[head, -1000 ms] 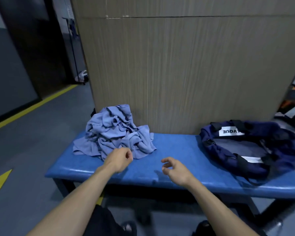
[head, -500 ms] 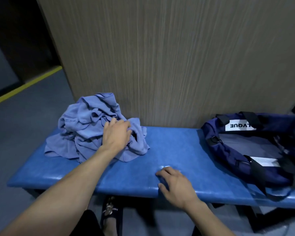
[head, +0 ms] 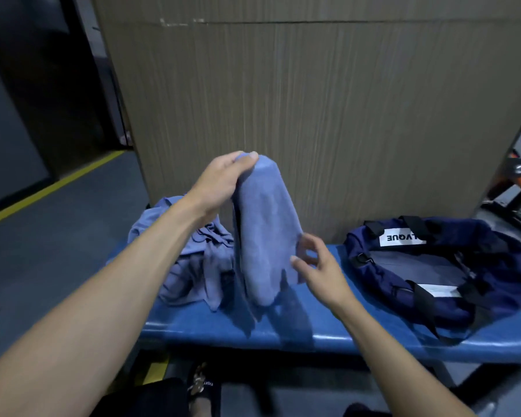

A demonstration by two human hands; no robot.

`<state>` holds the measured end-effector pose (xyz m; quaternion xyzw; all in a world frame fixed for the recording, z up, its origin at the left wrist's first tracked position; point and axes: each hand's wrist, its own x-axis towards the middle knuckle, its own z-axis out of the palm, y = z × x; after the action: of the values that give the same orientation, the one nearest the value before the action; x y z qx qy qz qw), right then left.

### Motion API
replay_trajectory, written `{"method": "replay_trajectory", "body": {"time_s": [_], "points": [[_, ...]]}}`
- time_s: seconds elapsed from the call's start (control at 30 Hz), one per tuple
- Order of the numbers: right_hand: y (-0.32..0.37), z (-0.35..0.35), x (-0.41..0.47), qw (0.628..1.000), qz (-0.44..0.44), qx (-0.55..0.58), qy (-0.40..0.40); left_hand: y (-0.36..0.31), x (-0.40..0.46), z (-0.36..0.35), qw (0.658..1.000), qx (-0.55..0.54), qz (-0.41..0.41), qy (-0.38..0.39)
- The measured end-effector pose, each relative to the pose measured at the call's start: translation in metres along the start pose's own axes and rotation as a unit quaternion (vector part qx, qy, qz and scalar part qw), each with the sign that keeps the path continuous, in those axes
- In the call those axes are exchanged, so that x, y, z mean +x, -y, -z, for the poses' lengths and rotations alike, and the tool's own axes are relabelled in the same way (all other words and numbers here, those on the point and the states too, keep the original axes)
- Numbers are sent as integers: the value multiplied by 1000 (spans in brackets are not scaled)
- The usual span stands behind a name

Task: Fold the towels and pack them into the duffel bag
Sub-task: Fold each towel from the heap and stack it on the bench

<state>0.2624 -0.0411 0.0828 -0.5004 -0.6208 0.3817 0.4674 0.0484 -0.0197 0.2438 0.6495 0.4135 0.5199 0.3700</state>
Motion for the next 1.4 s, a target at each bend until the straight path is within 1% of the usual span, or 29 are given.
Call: {"method": "replay_trajectory", "body": {"time_s": [0.1,0.17,0.27,0.33,0.37,0.5,0.57,0.63,0.7,0.73,0.8,0.9,0.93,1.0,1.07,1.13,1.27,1.33,1.4], "points": [[38,14,3,998,11,58,28,-22,-12,0,998,-23,-9,65],[58,22,3,988,22,115,98,-34,-20,-1,995,-35,-2,96],[93,26,-4,955,37,200,217,-41,-30,-3,986,-25,18,161],[111,28,-9,935,44,227,267,-42,-37,-4,980,1,26,200],[115,29,-9,931,45,231,277,-42,-40,-5,977,22,24,209],[113,37,-6,944,-4,207,259,-37,-44,2,975,59,-6,215],[109,43,-3,942,8,233,240,-27,-44,6,968,120,-26,219],[111,46,2,941,23,276,194,-11,-45,8,955,174,-25,240],[116,50,6,945,28,289,149,9,-47,9,950,199,-12,239],[117,51,7,947,28,285,145,19,-48,9,950,208,-3,232],[117,55,10,948,30,269,167,32,-53,7,954,199,28,222],[115,58,13,957,16,216,195,39,-59,4,971,123,87,186],[113,60,13,963,9,177,203,42,-59,6,975,98,100,170],[109,68,15,974,-12,63,219,45,-56,10,980,69,114,147],[104,77,19,971,-52,-37,231,45,-53,14,981,60,116,143],[100,85,23,966,-78,-71,234,42,-49,15,982,66,109,141],[97,102,27,961,-82,-71,255,43,-50,23,977,95,80,173],[98,108,29,956,-78,-107,263,49,-48,30,966,138,72,206],[97,110,31,951,-80,-130,267,58,-46,36,953,201,64,216]]}}
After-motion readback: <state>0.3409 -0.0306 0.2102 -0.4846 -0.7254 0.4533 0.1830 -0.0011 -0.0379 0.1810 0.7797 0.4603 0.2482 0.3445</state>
